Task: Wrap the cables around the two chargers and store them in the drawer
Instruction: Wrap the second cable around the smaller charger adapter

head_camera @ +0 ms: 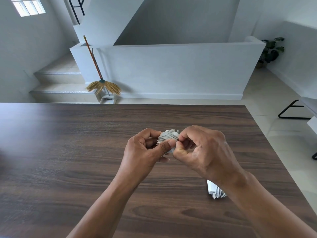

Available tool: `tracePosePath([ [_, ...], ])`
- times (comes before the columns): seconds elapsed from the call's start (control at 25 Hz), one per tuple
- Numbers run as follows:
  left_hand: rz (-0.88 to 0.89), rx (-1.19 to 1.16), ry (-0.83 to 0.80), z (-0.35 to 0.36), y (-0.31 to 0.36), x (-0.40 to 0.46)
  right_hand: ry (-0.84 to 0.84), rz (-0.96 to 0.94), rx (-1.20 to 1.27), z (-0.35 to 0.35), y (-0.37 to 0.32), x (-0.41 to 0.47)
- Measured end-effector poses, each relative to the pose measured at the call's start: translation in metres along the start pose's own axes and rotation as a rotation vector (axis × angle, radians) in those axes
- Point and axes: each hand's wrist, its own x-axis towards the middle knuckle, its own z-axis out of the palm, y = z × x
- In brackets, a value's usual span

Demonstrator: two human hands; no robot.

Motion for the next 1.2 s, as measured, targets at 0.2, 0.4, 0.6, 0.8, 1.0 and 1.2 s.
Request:
tracePosePath([
  [0.2,0.001,0.006,0.001,0.003,-0.001,0.000,0.026,-0.045,-0.045,0.001,0.002,0.000],
  [0.4,-0.038,-0.056,0.003,0.003,-0.003,0.003,0.023,0.251,0.253,0.005,0.005,-0.004],
  [0.6,-0.091,-0.134,-0.004,0.007,-0.008,0.007,-0.057,0.511,0.552,0.009,0.011,-0.013],
  [0.8,-0.098,-0.164,-0.015,0.012,-0.008,0.005,0.047,0.554,0.665,0.014,0.014,-0.018],
  [1.0,-0.228,-0.380,0.013,0.009,-0.008,0.007,0.042,0.472,0.736,0.014,0.016,-0.025],
  [1.2,-0.327,-0.455,-0.080,0.007,-0.010,0.009,0.042,0.507,0.844,0.014,0.020,-0.032],
])
